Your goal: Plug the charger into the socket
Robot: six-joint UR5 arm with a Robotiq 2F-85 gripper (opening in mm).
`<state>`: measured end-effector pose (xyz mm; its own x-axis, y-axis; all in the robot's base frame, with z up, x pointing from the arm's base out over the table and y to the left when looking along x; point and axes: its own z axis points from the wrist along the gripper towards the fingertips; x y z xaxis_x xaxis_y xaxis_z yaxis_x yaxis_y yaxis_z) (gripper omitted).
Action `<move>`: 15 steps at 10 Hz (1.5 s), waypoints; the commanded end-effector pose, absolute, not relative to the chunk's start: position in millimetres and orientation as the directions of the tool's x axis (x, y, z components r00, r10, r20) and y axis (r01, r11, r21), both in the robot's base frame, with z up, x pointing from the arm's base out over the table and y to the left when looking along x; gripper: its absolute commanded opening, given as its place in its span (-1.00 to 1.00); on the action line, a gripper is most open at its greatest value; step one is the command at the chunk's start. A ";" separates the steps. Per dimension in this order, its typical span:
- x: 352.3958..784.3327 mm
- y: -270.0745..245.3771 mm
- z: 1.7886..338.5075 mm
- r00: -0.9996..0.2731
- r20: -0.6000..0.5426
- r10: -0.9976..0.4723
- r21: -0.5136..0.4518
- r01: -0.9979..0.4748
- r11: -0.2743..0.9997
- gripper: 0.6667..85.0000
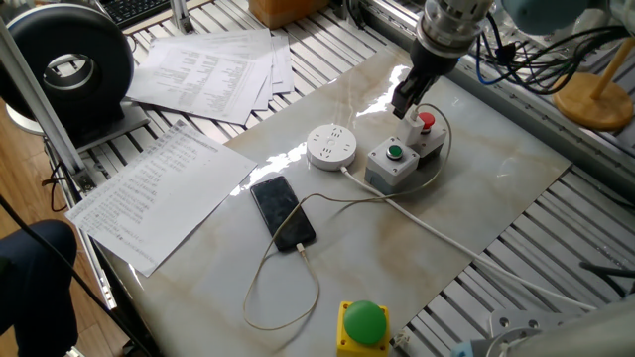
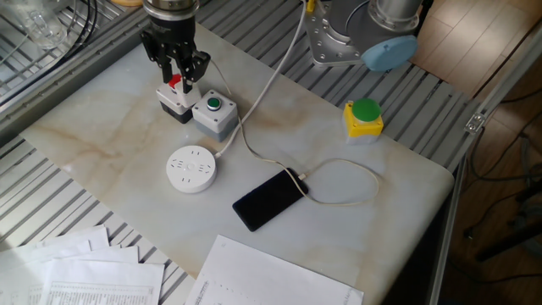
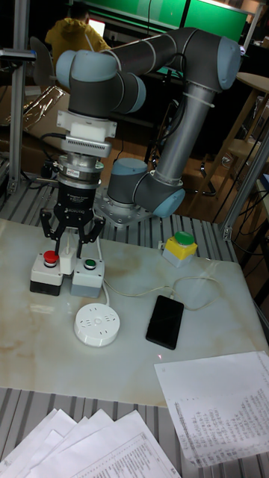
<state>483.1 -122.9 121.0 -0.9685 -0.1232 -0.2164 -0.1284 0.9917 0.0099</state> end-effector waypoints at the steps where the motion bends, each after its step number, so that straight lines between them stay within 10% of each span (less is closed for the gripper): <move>1: 485.5 -120.9 120.0 -0.965 -0.241 -0.107 0.029 -0.117 0.993 0.07; 15: 483.8 -119.5 111.9 -0.960 -0.269 -0.082 0.055 -0.101 0.993 0.03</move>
